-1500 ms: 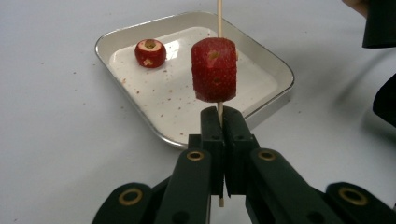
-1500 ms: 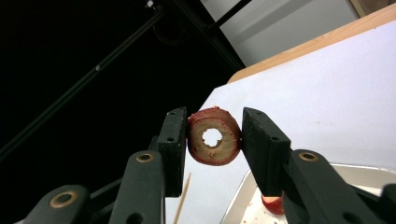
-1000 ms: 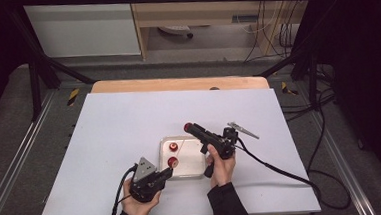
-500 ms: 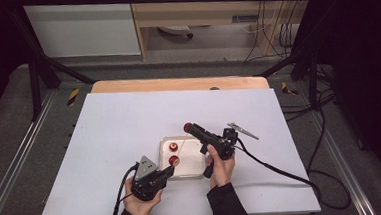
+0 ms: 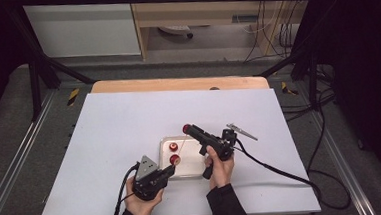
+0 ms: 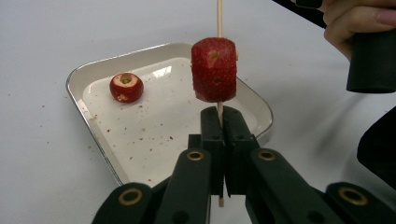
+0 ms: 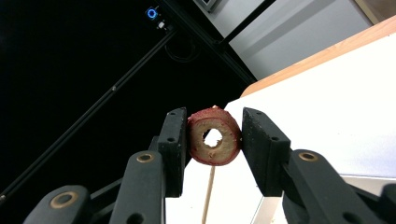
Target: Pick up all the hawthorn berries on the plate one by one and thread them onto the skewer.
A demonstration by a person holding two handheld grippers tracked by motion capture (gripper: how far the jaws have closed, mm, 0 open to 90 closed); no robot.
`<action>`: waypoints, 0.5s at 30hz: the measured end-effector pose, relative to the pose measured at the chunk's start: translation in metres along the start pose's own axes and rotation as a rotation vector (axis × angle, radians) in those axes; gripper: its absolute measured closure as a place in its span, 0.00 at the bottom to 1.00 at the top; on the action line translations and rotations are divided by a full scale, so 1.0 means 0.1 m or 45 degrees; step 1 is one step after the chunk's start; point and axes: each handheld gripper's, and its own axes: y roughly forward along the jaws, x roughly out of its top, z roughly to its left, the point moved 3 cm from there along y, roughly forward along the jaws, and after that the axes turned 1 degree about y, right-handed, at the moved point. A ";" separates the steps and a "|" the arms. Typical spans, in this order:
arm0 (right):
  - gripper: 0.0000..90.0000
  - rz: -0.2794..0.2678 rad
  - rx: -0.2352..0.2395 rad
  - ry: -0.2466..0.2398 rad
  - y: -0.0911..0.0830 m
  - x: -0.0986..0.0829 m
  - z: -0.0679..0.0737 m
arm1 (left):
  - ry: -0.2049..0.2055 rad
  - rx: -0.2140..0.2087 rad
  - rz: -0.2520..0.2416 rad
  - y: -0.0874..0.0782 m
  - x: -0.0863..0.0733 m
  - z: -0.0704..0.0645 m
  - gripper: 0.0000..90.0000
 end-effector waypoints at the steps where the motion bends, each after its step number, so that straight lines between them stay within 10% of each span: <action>1: 0.69 0.004 0.002 0.004 0.00 -0.01 0.00 | -0.004 0.003 -0.004 0.00 0.01 0.00 0.98; 15: 0.69 0.019 0.003 0.011 -0.02 -0.03 0.02 | -0.012 0.029 -0.021 0.07 0.06 -0.05 0.98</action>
